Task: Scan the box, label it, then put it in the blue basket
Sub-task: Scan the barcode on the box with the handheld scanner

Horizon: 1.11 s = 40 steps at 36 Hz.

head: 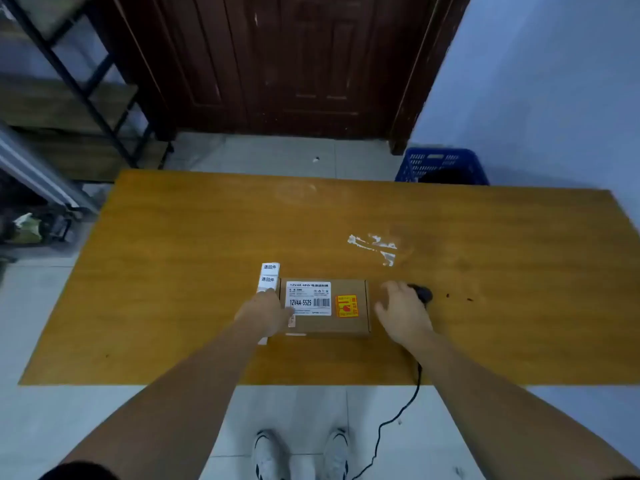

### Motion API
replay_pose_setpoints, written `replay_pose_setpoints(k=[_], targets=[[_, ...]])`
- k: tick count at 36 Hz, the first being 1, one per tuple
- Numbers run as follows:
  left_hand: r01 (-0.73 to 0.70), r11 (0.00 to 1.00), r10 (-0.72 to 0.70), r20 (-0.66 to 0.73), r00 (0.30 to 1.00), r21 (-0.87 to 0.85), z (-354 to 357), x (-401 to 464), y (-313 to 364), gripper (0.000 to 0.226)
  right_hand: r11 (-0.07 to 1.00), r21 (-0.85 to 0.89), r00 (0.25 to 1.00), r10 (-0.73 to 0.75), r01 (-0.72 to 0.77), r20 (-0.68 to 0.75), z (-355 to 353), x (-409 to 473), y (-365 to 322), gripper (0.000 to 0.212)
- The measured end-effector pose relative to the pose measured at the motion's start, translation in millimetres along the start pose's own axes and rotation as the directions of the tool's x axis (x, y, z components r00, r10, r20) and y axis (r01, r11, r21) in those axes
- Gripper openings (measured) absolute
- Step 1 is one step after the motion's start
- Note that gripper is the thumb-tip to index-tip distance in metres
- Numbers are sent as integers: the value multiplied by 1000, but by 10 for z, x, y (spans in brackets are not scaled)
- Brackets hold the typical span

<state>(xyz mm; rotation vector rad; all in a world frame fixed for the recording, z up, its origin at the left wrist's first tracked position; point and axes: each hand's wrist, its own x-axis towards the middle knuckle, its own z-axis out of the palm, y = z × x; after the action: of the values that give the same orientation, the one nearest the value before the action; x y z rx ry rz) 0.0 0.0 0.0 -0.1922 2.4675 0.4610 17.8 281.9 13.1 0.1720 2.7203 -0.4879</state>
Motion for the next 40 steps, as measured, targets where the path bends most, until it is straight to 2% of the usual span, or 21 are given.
replay_pose_setpoints(k=[2, 4, 7, 10, 12, 15, 17, 20, 26, 29, 34, 40], targets=[[10, 1000, -10, -13, 1000, 17, 51, 1, 16, 44, 995, 30, 959, 100, -96, -265, -43, -46, 117, 35], [15, 1000, -15, -42, 999, -3, 127, -12, 25, 44, 967, 132, 884, 254, -219, -392, -51, -119, 252, 35], [26, 999, -27, -72, 997, -26, 218, 8, 57, 40, 873, 315, 845, 460, -373, -272, 15, -118, 456, 54], [43, 999, -44, -88, 995, -18, 249, 55, 53, 40, 763, 454, 841, 538, -460, -53, 137, -89, 583, 72], [47, 999, -48, -91, 995, -14, 253, 71, 59, 40, 696, 540, 848, 526, -474, 66, 236, -67, 599, 65], [57, 998, -57, -89, 994, -4, 252, 78, 68, 40, 646, 588, 852, 499, -487, 157, 344, -59, 594, 40], [61, 998, -61, -93, 994, -11, 257, 78, 79, 39, 621, 619, 853, 495, -481, 167, 373, -43, 629, 27], [58, 998, -59, -95, 994, -12, 255, 67, 98, 37, 602, 646, 861, 473, -470, 186, 302, -62, 664, 19], [80, 997, -77, -84, 993, 24, 235, 45, 180, 36, 609, 716, 912, 401, -340, 93, 43, -139, 564, 30], [83, 996, -85, -92, 992, -27, 289, 26, 238, 33, 592, 752, 934, 346, -291, 89, -52, -191, 441, 18], [106, 988, -117, -102, 988, -109, 430, 3, 375, 35, 661, 711, 968, 216, -242, 129, -98, -292, 166, 4], [117, 985, -133, -128, 983, -127, 555, -6, 487, 44, 755, 614, 967, 108, -230, 230, 46, -429, -161, 8]])
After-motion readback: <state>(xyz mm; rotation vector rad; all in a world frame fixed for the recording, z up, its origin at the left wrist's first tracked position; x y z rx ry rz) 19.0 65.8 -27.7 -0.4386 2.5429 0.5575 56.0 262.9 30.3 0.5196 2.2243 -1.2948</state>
